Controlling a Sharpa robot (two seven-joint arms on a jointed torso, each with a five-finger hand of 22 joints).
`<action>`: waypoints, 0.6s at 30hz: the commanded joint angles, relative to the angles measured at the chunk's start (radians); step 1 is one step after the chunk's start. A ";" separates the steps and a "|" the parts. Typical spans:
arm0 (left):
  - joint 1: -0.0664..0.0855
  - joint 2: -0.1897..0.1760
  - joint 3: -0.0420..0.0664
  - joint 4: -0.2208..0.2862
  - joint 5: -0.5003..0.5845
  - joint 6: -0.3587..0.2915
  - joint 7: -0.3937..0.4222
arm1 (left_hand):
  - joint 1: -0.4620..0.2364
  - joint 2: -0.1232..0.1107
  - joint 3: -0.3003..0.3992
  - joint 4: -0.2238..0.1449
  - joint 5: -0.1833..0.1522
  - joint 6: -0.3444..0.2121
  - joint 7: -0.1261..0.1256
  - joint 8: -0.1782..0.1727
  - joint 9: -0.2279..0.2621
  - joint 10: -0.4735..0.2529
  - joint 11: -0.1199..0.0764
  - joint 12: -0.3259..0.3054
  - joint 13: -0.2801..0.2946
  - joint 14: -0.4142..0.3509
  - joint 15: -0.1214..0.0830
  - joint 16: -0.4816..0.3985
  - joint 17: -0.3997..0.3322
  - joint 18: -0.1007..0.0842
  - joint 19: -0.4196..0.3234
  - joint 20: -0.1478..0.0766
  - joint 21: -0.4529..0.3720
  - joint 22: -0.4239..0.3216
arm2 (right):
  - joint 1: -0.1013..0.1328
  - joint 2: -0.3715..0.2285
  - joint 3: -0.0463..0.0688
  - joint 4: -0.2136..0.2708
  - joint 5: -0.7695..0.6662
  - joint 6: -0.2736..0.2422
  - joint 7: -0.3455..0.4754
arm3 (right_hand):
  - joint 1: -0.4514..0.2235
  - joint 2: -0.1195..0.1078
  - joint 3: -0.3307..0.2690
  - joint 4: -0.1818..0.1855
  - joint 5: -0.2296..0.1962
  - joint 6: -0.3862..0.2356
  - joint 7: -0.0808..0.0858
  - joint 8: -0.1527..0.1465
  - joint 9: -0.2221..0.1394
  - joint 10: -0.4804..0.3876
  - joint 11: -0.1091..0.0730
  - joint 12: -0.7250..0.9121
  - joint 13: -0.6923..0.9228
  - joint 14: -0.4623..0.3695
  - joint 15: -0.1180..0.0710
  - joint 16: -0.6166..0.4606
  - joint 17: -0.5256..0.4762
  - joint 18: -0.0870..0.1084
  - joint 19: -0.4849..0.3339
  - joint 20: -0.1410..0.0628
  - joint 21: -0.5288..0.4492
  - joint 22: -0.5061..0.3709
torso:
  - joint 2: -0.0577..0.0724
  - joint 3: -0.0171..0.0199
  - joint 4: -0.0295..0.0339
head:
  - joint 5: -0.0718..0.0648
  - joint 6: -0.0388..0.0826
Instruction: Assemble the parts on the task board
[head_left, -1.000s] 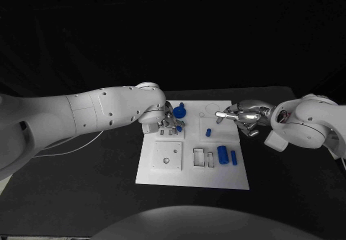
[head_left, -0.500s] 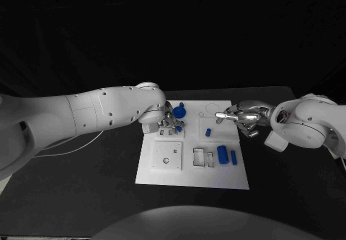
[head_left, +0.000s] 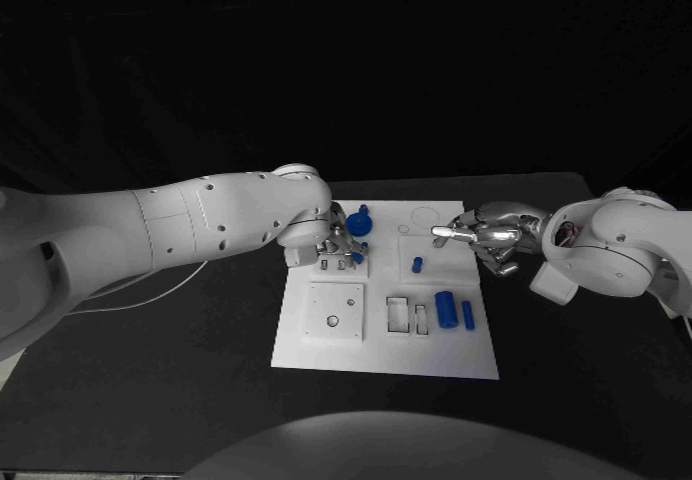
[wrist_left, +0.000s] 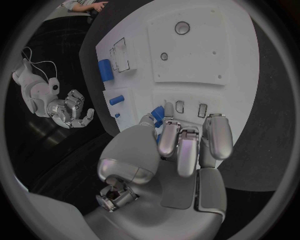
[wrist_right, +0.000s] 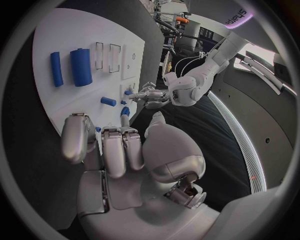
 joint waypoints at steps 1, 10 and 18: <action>0.000 0.001 0.001 0.001 0.004 0.003 -0.033 | 0.013 0.000 0.010 0.000 0.005 0.007 -0.004 -0.007 0.003 0.158 -0.050 0.163 0.375 0.107 -0.006 0.002 0.263 0.011 -0.005 0.001 -0.005 -0.001 | -0.001 0.001 0.000 0.000 0.002 0.022 -0.005 | 0.003 0.004 0.004 -0.004 0.005 -0.001 0.008 -0.003 0.000 0.111 0.001 -0.004 0.260 0.058 0.006 -0.008 0.204 0.015 -0.011 0.000 -0.008 0.164 | 0.000 0.0002 0.0005 | 0.000 0.000; 0.000 -0.001 0.001 0.002 0.004 0.004 -0.032 | 0.023 -0.009 0.024 -0.004 0.006 0.006 -0.004 -0.014 0.011 0.155 -0.051 0.161 0.373 0.107 -0.007 0.002 0.263 0.011 -0.007 0.000 -0.008 -0.002 | -0.001 0.001 0.000 0.001 0.006 0.023 -0.010 | 0.002 0.005 0.005 -0.001 0.003 0.000 0.009 -0.003 0.000 0.111 0.002 -0.004 0.260 0.055 0.007 -0.011 0.201 0.016 -0.017 0.001 -0.016 0.162 | 0.001 -0.0004 0.0001 | -0.001 0.000; 0.000 -0.001 0.001 0.005 0.004 0.000 -0.028 | 0.040 -0.023 0.048 -0.014 0.009 0.005 -0.004 -0.025 0.023 0.149 -0.051 0.158 0.367 0.107 -0.007 0.002 0.263 0.011 -0.007 -0.001 -0.009 0.000 | -0.001 -0.002 0.000 0.003 0.006 0.024 -0.014 | 0.002 0.005 0.006 -0.001 0.002 0.000 0.009 -0.003 -0.001 0.111 0.002 -0.004 0.260 0.053 0.007 -0.014 0.199 0.017 -0.019 0.002 -0.019 0.161 | 0.001 0.0007 0.0021 | 0.001 0.000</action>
